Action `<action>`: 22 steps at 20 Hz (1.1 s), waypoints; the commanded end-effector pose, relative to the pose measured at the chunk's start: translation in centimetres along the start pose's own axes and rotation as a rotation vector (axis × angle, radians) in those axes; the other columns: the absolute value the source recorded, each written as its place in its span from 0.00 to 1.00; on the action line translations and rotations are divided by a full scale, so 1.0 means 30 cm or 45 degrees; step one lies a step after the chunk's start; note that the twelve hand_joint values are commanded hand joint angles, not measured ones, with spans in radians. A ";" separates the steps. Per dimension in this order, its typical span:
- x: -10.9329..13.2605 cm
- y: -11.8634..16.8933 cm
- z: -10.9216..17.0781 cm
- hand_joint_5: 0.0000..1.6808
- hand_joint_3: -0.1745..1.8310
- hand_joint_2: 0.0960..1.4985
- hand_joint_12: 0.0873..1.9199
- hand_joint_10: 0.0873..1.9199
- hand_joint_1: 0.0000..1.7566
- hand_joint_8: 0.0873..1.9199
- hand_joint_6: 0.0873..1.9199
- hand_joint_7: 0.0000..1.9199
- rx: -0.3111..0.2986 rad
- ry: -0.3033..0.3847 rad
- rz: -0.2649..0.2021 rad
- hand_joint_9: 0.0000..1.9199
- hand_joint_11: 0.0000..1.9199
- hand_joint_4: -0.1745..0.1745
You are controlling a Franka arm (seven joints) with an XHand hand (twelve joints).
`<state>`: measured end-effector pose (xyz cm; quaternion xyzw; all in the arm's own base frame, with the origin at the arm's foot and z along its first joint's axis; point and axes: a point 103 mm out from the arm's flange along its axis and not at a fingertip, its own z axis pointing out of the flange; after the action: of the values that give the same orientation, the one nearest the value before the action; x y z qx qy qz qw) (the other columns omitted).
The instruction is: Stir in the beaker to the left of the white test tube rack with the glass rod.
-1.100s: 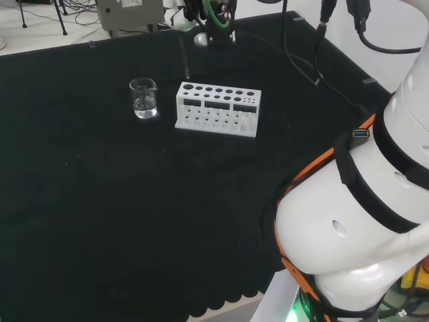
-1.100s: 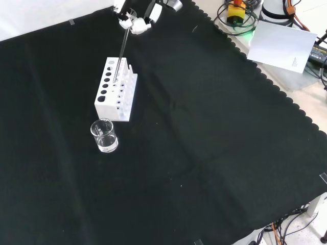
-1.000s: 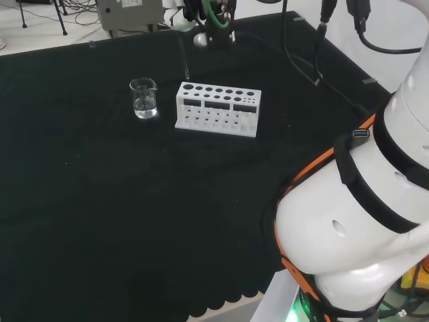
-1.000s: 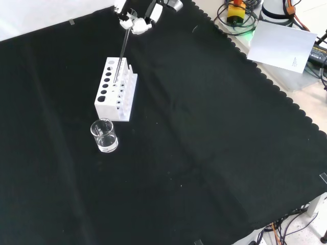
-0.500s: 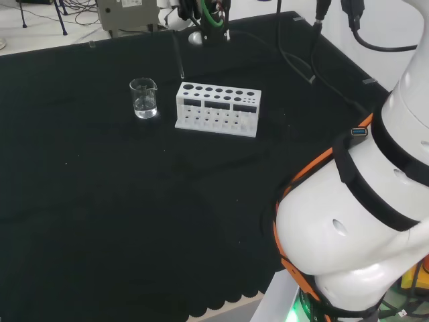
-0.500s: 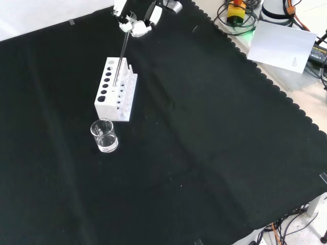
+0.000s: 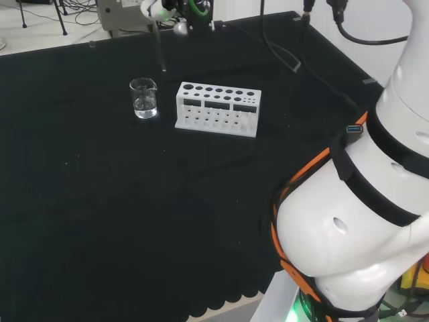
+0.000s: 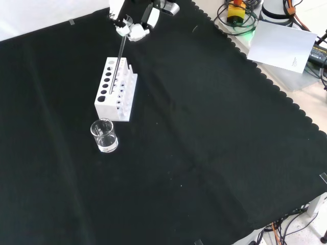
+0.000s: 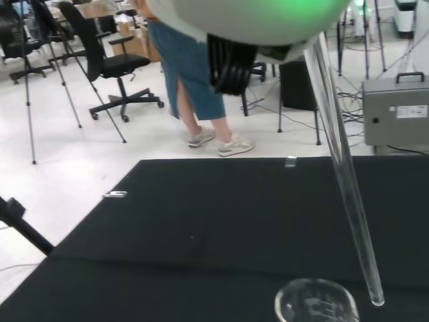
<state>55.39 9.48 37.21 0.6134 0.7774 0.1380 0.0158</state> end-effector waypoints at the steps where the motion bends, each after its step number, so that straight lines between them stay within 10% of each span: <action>1: 0.085 0.075 0.028 0.63 0.54 0.37 0.39 0.52 0.74 0.65 0.45 0.60 0.015 0.032 -0.115 0.81 0.86 0.00; 22: 0.058 0.208 0.212 0.64 0.55 0.37 0.40 0.52 0.74 0.65 0.45 0.60 0.081 0.130 -0.177 0.81 0.86 0.00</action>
<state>60.83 14.31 34.00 0.5529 0.8210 0.1403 -0.0222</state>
